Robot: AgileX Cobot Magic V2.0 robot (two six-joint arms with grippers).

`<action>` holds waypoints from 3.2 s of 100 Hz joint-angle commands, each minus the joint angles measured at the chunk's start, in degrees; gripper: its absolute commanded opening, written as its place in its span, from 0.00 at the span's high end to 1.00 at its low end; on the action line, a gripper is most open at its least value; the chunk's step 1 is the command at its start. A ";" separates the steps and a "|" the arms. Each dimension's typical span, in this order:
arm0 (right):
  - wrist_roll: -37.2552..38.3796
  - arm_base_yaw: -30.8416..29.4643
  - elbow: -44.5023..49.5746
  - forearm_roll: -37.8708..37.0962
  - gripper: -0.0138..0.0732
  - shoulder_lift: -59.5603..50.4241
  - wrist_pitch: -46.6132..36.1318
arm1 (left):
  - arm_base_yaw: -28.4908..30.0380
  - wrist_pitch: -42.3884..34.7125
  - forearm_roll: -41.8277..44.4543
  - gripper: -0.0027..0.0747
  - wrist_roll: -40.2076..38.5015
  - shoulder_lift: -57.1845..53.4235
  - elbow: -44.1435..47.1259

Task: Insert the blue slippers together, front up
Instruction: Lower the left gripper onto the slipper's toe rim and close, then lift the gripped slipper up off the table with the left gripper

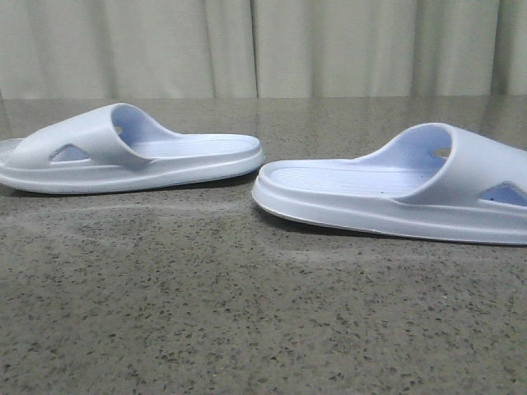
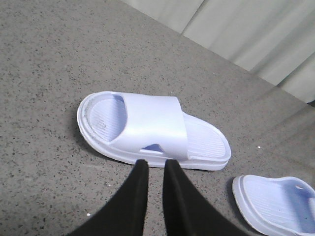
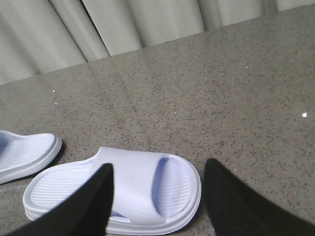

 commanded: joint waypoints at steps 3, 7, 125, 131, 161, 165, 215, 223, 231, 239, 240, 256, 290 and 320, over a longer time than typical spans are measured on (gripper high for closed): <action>0.24 -0.54 -1.94 0.63 0.28 1.24 -3.83 | 0.05 -2.29 -2.36 0.74 -0.51 0.64 -2.13; 0.24 -0.54 -1.94 0.63 0.27 1.24 -3.83 | 0.05 -2.00 -2.48 0.66 -0.51 0.64 -2.13; 0.24 -0.54 -1.94 0.85 0.27 1.24 -4.81 | 0.05 -17.33 -23.18 0.26 -3.06 29.13 -2.67; 0.24 -0.54 -1.94 0.85 0.27 1.24 -4.81 | 0.05 -18.04 -23.42 0.26 -2.98 29.90 -2.77; 0.24 -0.54 -1.94 0.90 0.27 1.24 -4.81 | 0.05 -18.60 -24.40 0.26 -2.98 33.29 -2.79; 0.24 -0.54 -1.94 0.99 0.27 1.24 -4.81 | 0.05 -18.49 -24.49 0.26 -2.98 33.61 -2.79; 0.24 -0.54 -1.94 1.03 0.27 1.24 -4.81 | -0.32 -12.37 -24.52 0.26 -2.94 43.76 -10.04; 0.24 -0.54 -1.94 1.03 0.27 1.24 -4.81 | -1.75 -11.88 -24.52 0.26 -2.85 45.26 -10.78; 0.24 -0.54 -1.94 1.03 0.27 1.24 -4.81 | -3.40 -11.75 -24.89 0.26 -2.85 46.72 -10.88; 0.24 -0.54 -1.94 1.03 0.27 1.24 -4.81 | -4.96 -11.37 -24.89 0.26 -2.59 47.94 -10.88; 0.24 -0.54 -1.94 1.03 0.27 1.24 -4.81 | -5.06 -11.22 -24.89 0.26 -2.44 48.06 -10.88; 0.24 -0.54 -1.94 1.03 0.27 1.24 -4.81 | -5.66 -10.51 -24.89 0.30 -2.44 50.22 -10.88; 0.24 -0.54 -1.94 1.03 0.27 1.24 -4.68 | -5.66 -10.62 -24.89 0.77 -2.44 51.03 -10.88; 0.24 -0.54 -1.94 1.03 0.27 1.24 -4.68 | -5.66 -12.19 -24.89 0.94 0.58 51.03 -10.88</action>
